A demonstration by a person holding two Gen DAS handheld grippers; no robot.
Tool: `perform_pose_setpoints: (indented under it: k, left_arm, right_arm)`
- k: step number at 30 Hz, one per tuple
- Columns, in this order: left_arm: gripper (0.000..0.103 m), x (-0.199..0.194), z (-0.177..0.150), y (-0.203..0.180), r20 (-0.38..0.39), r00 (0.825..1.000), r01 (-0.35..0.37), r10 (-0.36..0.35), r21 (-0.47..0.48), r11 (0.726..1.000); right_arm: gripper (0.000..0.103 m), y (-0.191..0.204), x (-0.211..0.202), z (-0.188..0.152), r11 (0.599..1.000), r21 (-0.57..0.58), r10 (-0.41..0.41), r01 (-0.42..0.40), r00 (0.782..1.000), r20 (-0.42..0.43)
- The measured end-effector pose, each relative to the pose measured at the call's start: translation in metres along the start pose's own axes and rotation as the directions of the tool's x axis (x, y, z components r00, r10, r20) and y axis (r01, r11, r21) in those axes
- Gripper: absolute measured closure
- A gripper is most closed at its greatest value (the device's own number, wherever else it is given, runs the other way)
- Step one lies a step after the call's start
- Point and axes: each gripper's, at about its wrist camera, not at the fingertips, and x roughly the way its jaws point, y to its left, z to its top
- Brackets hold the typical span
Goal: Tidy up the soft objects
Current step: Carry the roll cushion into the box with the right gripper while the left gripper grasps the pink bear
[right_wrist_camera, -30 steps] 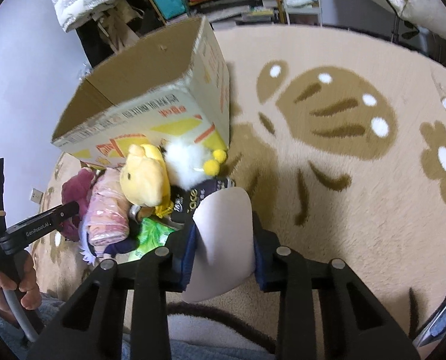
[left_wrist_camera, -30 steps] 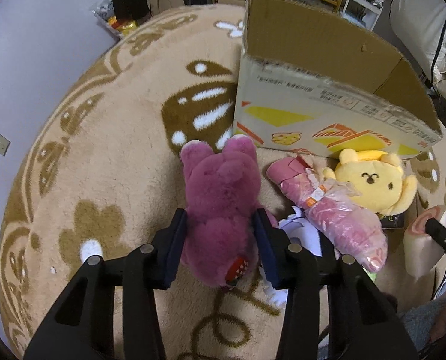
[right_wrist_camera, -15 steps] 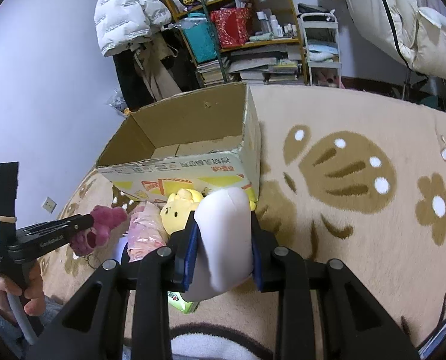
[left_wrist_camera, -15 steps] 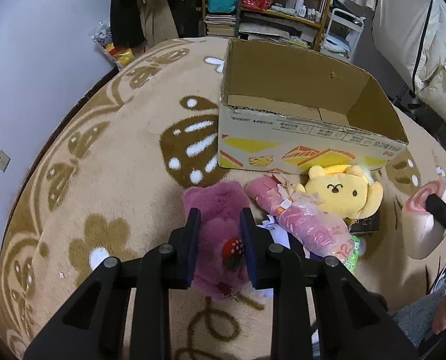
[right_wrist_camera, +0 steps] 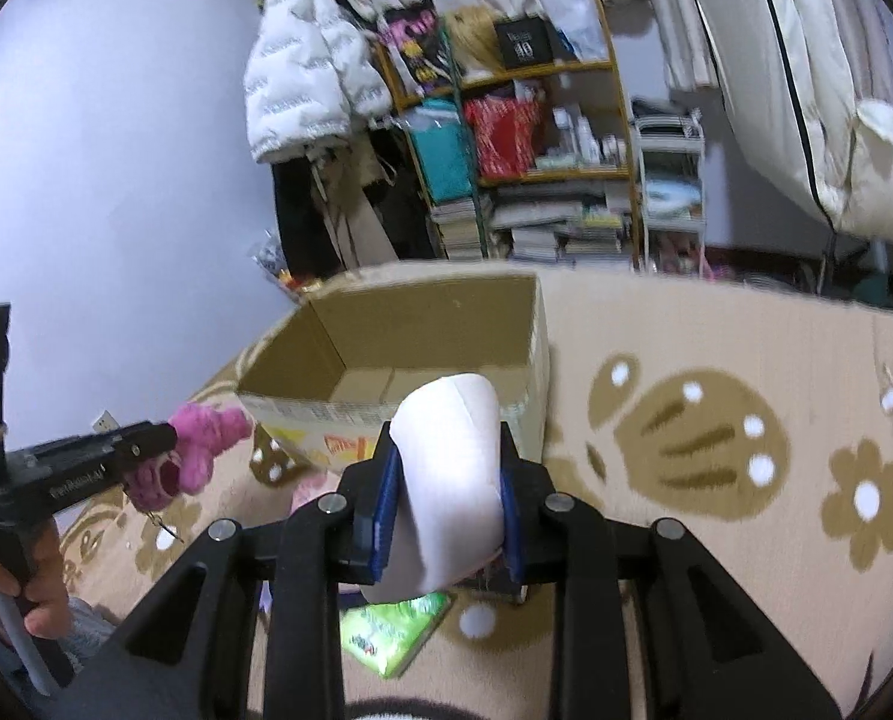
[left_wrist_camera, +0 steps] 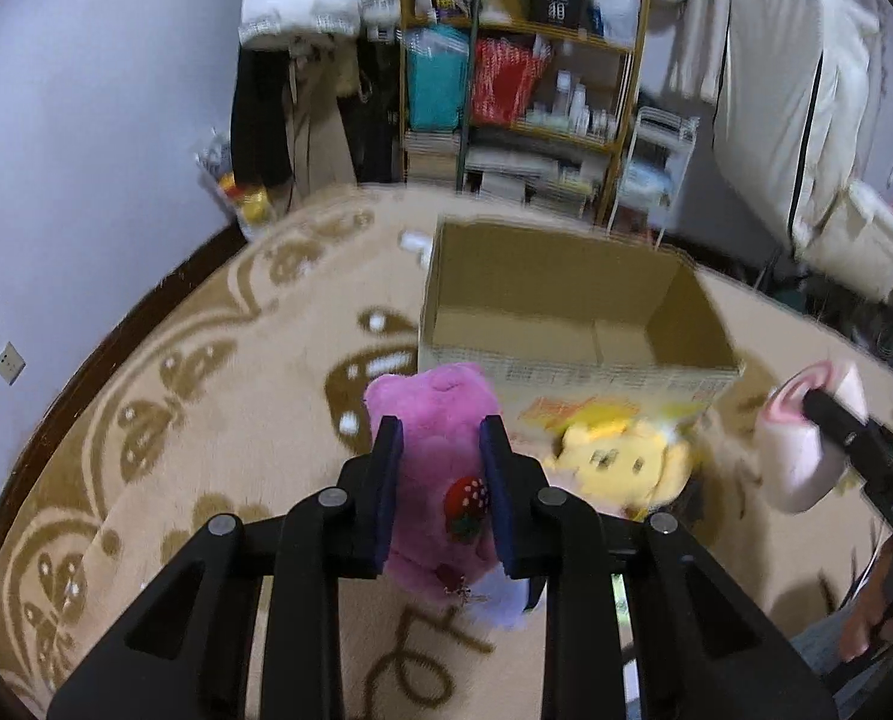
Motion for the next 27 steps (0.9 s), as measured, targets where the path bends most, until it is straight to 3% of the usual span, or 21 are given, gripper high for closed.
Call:
perform_pose_setpoints:
  k: [9, 19, 27]
  left_arm:
    - [0.078, -0.017, 0.036, -0.007, 0.205, 0.978, -0.023, 0.024, -0.008, 1.000]
    - [0.078, 0.012, 0.062, -0.032, 0.222, 0.975, -0.040, 0.023, 0.074, 0.996]
    - [0.080, 0.034, 0.063, -0.045, 0.186, 0.983, -0.018, -0.005, 0.120, 0.993]
  right_arm:
    - [0.074, 0.007, 0.016, 0.032, 1.000, -0.024, 0.014, -0.012, 0.996, 0.088]
    - [0.074, 0.009, 0.049, 0.058, 0.998, -0.063, 0.029, -0.022, 0.992, 0.121]
    - [0.073, 0.003, 0.079, 0.060, 0.997, -0.062, 0.056, -0.051, 0.995, 0.083]
